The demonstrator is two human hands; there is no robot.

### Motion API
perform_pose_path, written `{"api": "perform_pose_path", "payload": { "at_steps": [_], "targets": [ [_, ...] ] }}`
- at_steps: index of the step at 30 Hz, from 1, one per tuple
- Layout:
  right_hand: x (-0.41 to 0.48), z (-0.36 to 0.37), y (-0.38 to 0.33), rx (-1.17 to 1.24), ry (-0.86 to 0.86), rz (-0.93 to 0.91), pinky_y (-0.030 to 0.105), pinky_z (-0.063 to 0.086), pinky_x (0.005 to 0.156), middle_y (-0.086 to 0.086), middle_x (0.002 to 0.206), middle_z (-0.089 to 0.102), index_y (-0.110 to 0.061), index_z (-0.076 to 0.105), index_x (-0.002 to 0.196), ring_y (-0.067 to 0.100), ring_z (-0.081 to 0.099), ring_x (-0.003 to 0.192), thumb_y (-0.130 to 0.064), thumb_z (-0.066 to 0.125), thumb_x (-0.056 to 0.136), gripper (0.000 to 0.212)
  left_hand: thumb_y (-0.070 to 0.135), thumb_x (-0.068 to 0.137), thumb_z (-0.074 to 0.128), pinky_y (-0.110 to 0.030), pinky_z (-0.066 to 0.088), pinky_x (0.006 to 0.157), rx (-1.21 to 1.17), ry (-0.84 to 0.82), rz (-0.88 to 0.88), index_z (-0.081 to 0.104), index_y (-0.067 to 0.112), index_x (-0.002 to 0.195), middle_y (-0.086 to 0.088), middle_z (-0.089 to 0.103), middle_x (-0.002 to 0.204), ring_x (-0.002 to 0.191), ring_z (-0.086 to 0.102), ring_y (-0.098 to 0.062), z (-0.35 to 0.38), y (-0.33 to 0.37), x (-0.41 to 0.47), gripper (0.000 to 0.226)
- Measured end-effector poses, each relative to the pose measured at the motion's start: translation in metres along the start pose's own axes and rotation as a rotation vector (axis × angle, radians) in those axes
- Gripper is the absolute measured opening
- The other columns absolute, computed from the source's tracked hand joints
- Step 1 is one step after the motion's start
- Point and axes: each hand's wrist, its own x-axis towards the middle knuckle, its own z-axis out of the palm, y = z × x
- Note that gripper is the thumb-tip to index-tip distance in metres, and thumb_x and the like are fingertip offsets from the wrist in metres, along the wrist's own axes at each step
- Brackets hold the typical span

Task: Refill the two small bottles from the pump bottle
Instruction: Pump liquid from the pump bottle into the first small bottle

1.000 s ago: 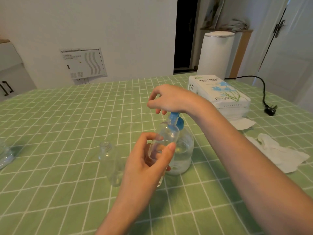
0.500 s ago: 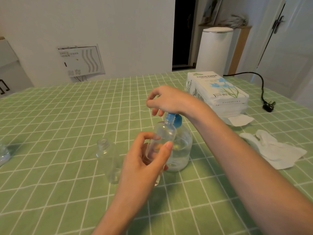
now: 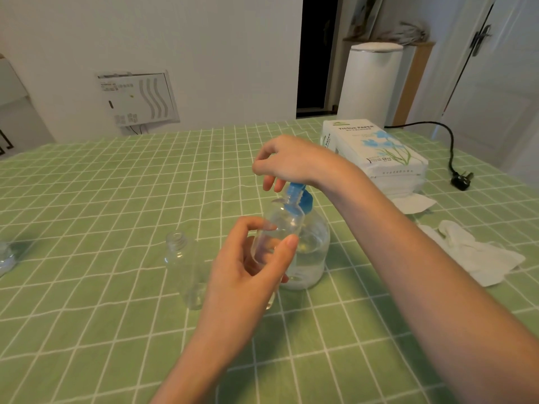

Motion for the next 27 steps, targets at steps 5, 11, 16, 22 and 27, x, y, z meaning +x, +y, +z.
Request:
{"api": "perform_pose_path", "payload": {
  "at_steps": [5,11,16,22,27],
  "targets": [
    [-0.001,0.006,0.002,-0.003,-0.047,0.035,0.029,0.037,0.065,0.012,0.103,0.072,0.000,0.058,0.121,0.018,0.052,0.077,-0.022,0.051,0.090,0.039,0.054,0.067,0.071,-0.018,0.046,0.049,-0.012,0.010,-0.016,0.059,0.028,0.087,-0.008,0.059,0.065,0.071,0.060,-0.039,0.000,-0.004,-0.001,0.035],
    [-0.003,0.000,-0.001,-0.002,0.035,-0.018,0.023,0.036,0.051,-0.002,0.076,0.068,-0.011,0.062,0.111,0.014,0.058,0.071,-0.027,0.051,0.091,0.028,0.048,0.069,0.067,-0.020,0.047,0.050,0.028,0.008,-0.008,0.058,0.031,0.088,-0.019,0.062,0.072,0.056,0.054,-0.024,-0.001,-0.006,0.000,0.026],
    [-0.003,-0.010,-0.004,0.029,0.124,-0.046,0.019,0.036,0.045,-0.005,0.069,0.068,-0.015,0.065,0.103,0.010,0.060,0.061,-0.029,0.050,0.092,0.024,0.057,0.069,0.067,-0.021,0.046,0.050,0.053,-0.008,0.006,0.057,0.033,0.089,-0.017,0.065,0.076,0.054,0.055,-0.011,-0.002,-0.003,0.000,0.033],
    [-0.004,-0.016,-0.007,0.088,0.033,0.005,0.021,0.041,0.050,0.000,0.071,0.069,-0.011,0.063,0.106,0.015,0.060,0.060,-0.029,0.044,0.094,0.029,0.057,0.065,0.064,-0.018,0.045,0.048,0.057,-0.001,0.012,0.057,0.034,0.088,-0.016,0.065,0.075,0.051,0.054,-0.009,-0.003,-0.003,0.001,0.033],
    [-0.002,-0.005,-0.006,0.075,-0.019,0.046,0.033,0.050,0.073,0.004,0.073,0.068,-0.008,0.063,0.107,0.021,0.058,0.070,-0.044,0.038,0.097,0.045,0.060,0.067,0.065,-0.022,0.045,0.049,0.069,-0.009,0.010,0.057,0.035,0.090,-0.012,0.067,0.075,0.053,0.055,-0.010,-0.005,-0.005,0.001,0.036]
  ]
}}
